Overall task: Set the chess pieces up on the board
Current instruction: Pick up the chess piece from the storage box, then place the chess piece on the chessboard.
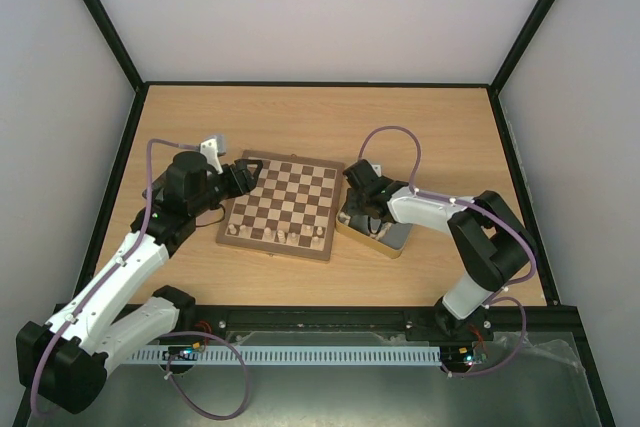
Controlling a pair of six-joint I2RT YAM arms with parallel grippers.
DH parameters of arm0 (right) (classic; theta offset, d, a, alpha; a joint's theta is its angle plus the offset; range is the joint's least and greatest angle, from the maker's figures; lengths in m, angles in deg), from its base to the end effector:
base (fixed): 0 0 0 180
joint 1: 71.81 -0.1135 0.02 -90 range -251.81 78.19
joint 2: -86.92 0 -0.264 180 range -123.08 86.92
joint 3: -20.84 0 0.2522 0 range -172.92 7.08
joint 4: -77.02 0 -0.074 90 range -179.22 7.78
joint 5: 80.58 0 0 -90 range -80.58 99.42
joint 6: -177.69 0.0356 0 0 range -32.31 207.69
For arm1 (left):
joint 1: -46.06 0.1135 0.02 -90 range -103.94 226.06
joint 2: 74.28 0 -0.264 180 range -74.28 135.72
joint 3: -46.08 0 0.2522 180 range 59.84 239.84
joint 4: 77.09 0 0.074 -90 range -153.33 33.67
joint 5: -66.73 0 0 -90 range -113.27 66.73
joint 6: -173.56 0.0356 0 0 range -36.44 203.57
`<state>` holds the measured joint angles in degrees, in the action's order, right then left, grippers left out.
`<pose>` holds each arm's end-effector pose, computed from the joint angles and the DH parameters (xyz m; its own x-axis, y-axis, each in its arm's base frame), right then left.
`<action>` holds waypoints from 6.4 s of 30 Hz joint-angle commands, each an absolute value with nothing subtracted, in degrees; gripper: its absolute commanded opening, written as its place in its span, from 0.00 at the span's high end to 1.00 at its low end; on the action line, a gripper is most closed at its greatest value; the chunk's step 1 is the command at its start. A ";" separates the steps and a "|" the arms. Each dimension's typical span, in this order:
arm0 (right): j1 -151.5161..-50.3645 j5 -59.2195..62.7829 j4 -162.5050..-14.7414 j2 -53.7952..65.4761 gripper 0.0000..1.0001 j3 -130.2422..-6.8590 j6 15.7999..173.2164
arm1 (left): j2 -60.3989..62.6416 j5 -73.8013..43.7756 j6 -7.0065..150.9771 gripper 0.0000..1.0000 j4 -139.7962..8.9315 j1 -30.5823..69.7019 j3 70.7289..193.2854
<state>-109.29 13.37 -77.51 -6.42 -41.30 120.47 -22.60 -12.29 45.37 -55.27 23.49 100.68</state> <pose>0.2485 0.1875 0.1549 -0.8699 0.0137 -0.4931 -0.1261 0.9602 0.2491 0.1925 -0.0873 0.2982 -0.5709 -0.4200 -0.7054 0.2420 0.7350 -0.6334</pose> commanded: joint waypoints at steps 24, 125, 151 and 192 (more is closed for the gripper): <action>-109.08 7.53 -77.54 -7.65 0.73 -41.28 121.30 | -22.84 -12.33 45.16 0.36 -55.59 23.60 100.11; -116.92 -2.08 -36.31 -27.24 0.77 -80.90 116.61 | -17.79 -14.22 46.46 0.25 -56.56 19.69 93.94; -126.12 0.04 -37.29 -30.47 0.95 -87.66 116.92 | -21.34 -19.05 44.90 0.25 -53.48 19.78 94.21; -126.96 5.59 -37.83 -25.88 0.73 -87.93 120.60 | -22.54 -22.31 43.88 0.26 -50.48 19.78 95.59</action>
